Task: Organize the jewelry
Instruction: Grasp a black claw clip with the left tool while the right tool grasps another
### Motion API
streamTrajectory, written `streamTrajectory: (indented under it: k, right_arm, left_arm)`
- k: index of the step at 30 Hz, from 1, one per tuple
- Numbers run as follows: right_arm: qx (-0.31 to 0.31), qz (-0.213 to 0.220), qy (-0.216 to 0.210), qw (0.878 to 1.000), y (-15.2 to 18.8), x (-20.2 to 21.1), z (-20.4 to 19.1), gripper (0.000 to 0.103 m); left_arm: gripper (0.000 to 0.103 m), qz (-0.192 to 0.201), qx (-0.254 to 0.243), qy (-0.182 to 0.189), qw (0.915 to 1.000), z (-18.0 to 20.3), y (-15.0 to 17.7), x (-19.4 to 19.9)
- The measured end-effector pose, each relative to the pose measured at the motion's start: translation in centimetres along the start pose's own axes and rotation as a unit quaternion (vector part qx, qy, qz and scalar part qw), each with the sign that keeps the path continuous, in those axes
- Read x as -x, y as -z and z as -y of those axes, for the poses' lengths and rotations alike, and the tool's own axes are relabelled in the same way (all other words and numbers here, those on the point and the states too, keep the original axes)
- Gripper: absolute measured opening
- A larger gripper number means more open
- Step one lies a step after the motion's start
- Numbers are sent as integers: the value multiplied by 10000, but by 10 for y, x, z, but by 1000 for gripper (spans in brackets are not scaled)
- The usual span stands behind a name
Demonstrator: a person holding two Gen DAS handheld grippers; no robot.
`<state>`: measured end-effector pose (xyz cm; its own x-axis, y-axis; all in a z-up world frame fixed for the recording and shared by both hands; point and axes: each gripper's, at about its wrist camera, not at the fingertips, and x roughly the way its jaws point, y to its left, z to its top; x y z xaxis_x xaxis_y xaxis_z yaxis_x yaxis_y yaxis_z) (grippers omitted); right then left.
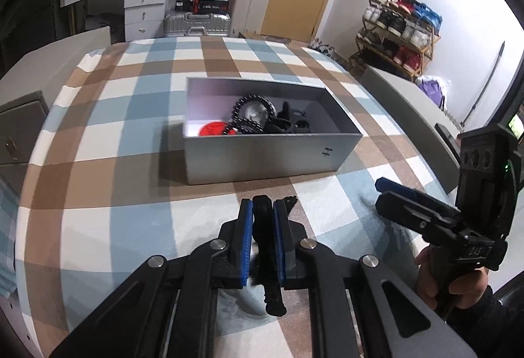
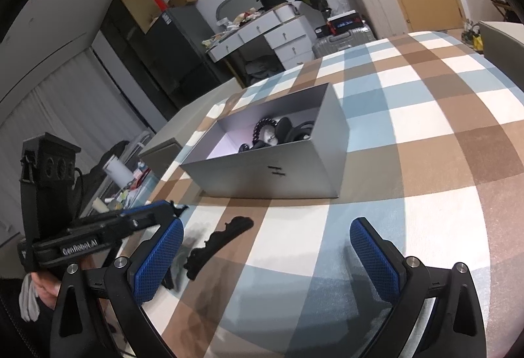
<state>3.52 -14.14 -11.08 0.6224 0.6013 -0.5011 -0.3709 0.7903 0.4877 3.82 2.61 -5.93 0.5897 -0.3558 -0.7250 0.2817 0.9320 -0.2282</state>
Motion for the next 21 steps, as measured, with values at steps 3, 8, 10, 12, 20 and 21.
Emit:
streamTrajectory:
  k: [3,8,10,12,20,21]
  right_arm:
    - [133,-172,8,9998,1,-6,-7,103]
    - [113,-674,-365,9970,5,-28,-30,102]
    - [244,-780,-389,9959,6,-38,-43,102]
    - [446,-897,-354,9943,5,-50,-58,101]
    - [828,-1350,353,9867,6,-94,-82,81]
    - [985,-1299,496,9854,7,-95,-87,79]
  left_arm:
    - [7,165,82,-113,9998,-8,1,12]
    - [7,393,260,-320,9984,-27,7,28]
    - [7,411,386,-362,9978,-36,9,30]
    - [7,446,471,-354,9973,-42,13,32]
    - [7,553,691,-306,9956,-61,22,40]
    - [7,553,711,-303,9955,-63,24,40]
